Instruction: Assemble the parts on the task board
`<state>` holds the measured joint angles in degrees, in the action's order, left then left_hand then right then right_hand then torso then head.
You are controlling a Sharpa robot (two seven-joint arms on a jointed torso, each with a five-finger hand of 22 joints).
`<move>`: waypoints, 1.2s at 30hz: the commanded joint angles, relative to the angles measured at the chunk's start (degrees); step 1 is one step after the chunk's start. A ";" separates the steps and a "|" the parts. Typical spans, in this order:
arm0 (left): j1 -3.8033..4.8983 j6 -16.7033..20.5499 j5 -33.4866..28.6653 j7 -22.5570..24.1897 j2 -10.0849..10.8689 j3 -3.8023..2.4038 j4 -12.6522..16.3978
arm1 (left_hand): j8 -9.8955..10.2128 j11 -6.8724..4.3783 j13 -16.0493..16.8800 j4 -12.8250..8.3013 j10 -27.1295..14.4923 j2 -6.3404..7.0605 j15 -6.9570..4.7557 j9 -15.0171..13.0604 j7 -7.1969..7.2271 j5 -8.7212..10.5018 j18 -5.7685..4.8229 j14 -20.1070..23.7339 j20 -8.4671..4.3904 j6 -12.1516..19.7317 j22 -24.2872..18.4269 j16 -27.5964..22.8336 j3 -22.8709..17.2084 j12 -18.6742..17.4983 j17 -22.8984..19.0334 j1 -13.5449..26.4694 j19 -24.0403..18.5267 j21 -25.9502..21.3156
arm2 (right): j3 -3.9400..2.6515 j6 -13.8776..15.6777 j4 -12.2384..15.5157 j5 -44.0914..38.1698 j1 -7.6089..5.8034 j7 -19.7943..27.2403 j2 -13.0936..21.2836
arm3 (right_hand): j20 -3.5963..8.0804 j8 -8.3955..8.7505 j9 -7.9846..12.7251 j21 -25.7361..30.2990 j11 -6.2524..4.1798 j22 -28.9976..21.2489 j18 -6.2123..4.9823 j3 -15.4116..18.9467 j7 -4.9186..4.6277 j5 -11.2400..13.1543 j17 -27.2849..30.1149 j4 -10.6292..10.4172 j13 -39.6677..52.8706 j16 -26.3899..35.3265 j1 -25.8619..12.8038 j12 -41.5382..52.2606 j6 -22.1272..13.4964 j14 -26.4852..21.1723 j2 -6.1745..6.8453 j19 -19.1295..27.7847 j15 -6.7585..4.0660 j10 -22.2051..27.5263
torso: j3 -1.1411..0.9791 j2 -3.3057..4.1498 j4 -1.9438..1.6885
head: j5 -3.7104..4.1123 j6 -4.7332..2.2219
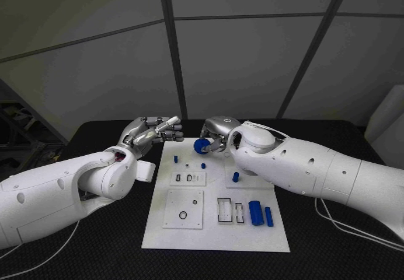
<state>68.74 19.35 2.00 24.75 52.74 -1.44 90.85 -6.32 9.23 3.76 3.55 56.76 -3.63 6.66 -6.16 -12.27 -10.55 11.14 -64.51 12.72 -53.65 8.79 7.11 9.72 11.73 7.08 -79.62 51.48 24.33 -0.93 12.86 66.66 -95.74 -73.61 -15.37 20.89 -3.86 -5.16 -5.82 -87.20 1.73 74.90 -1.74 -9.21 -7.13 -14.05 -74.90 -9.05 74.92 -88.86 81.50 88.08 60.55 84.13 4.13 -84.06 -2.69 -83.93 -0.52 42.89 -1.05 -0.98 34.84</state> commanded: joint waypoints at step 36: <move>0.10 -0.48 0.26 0.06 -0.23 -0.07 -0.01 | 0.49 0.16 0.00 -0.41 0.23 -0.61 0.16 0.10 0.05 0.21 -0.79 0.08 0.10 -0.24 -0.11 -0.36 0.23 -0.39 0.10 0.15 -0.29 -0.18 | 0.42 -3.47 -4.73 -2.88 0.78 -1.24 -4.16 | -0.49 1.72 -0.51 -0.02 0.64 9.17 0.48 1.19 0.07 1.47 -12.46 0.93 10.94 -0.06 -4.20 -2.14 -3.60 5.25 1.48 -2.58 0.78 -3.03 | -0.11 -0.06 0.18 | -0.29 0.46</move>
<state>68.75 19.34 2.01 24.66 52.56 -1.45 90.79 -6.03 9.22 3.76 3.31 56.75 -3.63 6.66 -6.11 -12.28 -10.55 11.14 -64.51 12.72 -53.65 8.73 7.11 9.96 11.73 7.13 -79.62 51.48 24.33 -0.54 10.63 61.93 -98.17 -72.71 -16.69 16.79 -3.87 -3.82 -6.49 -87.19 1.96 74.90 -1.76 -8.41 -7.06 -12.81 -74.93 -8.12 74.92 -88.86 77.17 86.25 57.28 84.05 4.99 -84.06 -2.32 -84.14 -0.60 42.81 -0.88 -1.26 35.29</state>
